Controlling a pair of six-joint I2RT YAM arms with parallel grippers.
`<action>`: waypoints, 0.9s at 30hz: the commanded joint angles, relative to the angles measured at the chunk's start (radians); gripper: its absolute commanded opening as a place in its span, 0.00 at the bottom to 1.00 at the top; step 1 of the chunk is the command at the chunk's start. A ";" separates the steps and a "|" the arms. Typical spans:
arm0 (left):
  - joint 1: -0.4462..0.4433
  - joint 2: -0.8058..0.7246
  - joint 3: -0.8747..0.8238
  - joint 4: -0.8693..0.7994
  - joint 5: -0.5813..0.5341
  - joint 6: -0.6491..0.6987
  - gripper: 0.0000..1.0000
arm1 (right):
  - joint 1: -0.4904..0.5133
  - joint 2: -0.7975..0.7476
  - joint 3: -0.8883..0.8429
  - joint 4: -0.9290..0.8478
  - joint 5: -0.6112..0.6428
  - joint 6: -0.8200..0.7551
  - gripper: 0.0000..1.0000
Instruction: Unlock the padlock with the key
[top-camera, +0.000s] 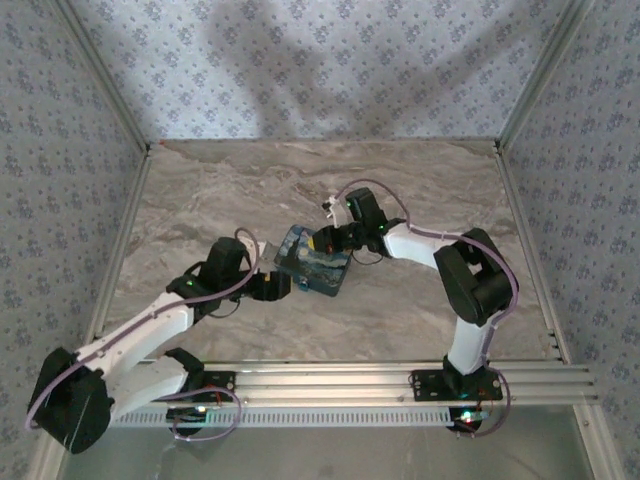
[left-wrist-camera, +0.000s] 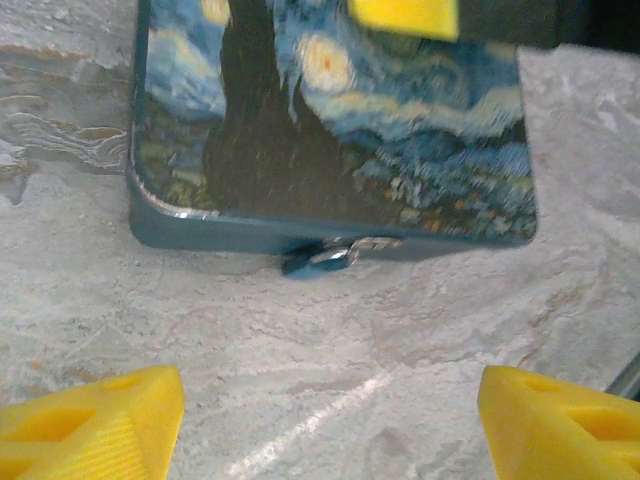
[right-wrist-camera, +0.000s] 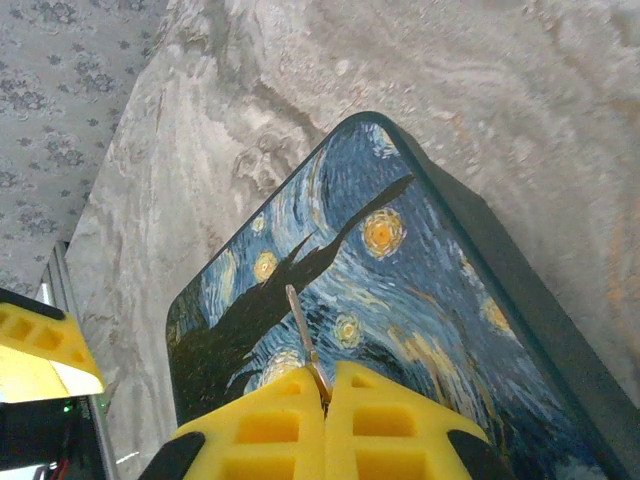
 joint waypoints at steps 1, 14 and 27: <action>-0.013 0.066 -0.024 0.192 -0.003 0.065 0.77 | -0.037 0.080 -0.003 -0.152 0.077 -0.068 0.00; -0.119 0.399 0.037 0.434 -0.027 0.122 0.75 | -0.039 0.090 0.002 -0.156 0.078 -0.072 0.00; -0.155 0.538 0.077 0.526 -0.116 0.152 0.65 | -0.028 0.089 0.012 -0.158 0.104 -0.068 0.00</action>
